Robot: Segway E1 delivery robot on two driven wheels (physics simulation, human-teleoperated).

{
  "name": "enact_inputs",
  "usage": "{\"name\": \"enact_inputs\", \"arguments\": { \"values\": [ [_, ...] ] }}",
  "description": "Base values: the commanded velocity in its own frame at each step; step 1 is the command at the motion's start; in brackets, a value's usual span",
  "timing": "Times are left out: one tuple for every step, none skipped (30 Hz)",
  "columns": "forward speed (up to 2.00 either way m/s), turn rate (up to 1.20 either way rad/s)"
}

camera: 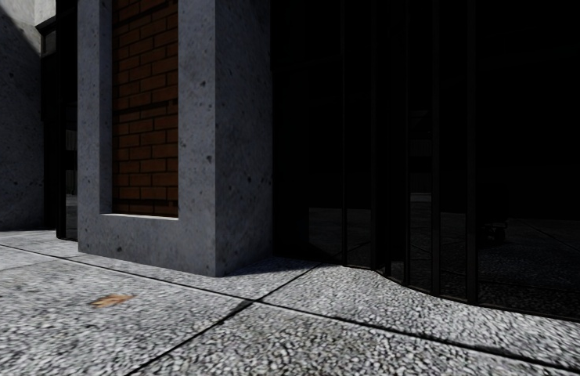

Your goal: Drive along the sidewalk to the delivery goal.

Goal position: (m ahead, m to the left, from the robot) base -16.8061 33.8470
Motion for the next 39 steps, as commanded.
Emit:
{"name": "enact_inputs", "arguments": {
  "values": [
    [0.15,0.05],
    [0.86,0.19],
    [1.09,0.29],
    [1.09,0.29],
    [1.3,0.43],
    [1.38,0.56],
    [1.4,0.59],
    [1.4,0.59],
    [1.41,0.62],
    [1.42,0.64],
    [1.42,0.65],
    [1.42,0.65],
    [1.41,0.65],
    [1.4,0.65],
    [1.4,0.65],
    [1.4,0.65],
    [1.4,0.65],
    [1.4,0.65],
    [1.4,0.65],
    [1.4,0.65],
    [1.4,0.65],
    [1.4,0.65],
    [1.4,0.65],
    [1.4,0.65],
    [1.4,0.65],
    [1.4,0.65],
    [1.4,0.65],
    [1.4,0.65],
    [1.4,0.65],
    [1.4,0.65],
    [1.4,0.65],
    [1.4,0.65],
    [1.4,0.65],
    [1.4,0.66],
    [1.4,0.71],
    [1.4,0.71],
    [1.4,0.76],
    [1.4,0.77],
    [1.4,0.77]
  ]
}}
